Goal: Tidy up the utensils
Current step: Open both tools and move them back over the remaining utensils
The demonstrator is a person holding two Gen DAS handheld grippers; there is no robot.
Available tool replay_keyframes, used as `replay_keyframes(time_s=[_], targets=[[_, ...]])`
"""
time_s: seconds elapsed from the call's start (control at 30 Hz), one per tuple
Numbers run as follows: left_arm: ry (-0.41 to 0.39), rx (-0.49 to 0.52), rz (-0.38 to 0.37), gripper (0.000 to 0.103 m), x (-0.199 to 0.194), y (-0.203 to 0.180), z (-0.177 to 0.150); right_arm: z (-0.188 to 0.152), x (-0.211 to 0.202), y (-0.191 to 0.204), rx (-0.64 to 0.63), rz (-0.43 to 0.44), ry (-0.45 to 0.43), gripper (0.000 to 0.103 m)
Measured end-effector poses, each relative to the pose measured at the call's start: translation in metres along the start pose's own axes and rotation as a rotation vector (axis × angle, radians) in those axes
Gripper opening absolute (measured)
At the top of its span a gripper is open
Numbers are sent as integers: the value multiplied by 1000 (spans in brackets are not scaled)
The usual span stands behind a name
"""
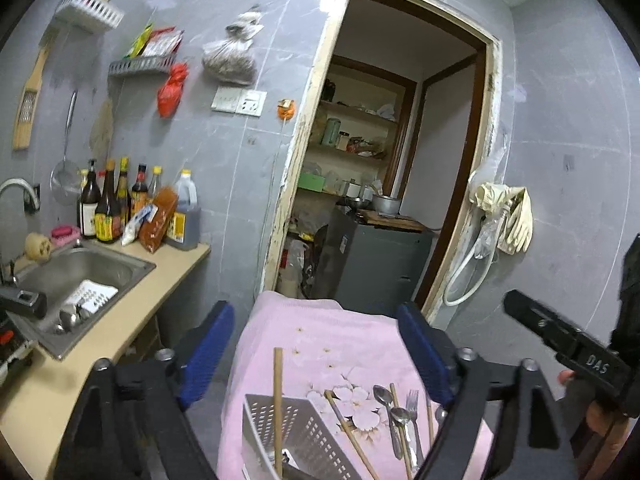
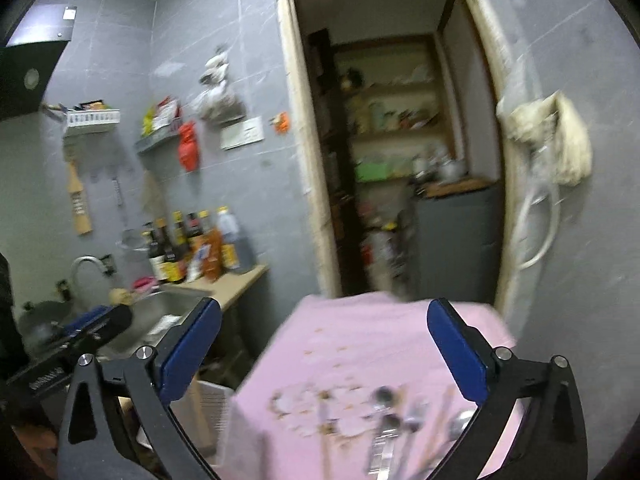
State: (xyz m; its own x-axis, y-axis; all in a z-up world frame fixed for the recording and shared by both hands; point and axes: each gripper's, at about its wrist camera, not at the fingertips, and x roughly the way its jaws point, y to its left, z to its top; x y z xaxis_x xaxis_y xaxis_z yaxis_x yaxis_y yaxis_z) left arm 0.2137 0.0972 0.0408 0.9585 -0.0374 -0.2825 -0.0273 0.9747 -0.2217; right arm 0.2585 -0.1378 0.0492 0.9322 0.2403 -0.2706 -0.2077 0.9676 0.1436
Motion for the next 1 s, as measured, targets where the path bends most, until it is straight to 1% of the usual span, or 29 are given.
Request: replay_keyframes(time_s=[0.03,0.07,0.2,0.4,0.57,0.77,1.0], targets=[[-1,15,8,95,1,-6,0,1,-4,-5,-9,-19,-9,102],[-3,30,14,99,3,-13,-1,1,-8,-10,-21,-46,-19,102],[0,67,3,101,8,-32,-6,1,-20,-28,-58,-142,-47,102],[7,106,-22,101,19,-65,-19,-1,-32,-51,-77,-220,-58,102],[18,127,-32,101,32,-87,-29,-7,-32,-70,-80,-255,-44,102],[50,146,-31,101,53,-106,-39,-18,-21,-96,-63,-287,-1,102],[84,159,-14,101,80,-123,-50,-34,0,-126,-47,-295,47,102]])
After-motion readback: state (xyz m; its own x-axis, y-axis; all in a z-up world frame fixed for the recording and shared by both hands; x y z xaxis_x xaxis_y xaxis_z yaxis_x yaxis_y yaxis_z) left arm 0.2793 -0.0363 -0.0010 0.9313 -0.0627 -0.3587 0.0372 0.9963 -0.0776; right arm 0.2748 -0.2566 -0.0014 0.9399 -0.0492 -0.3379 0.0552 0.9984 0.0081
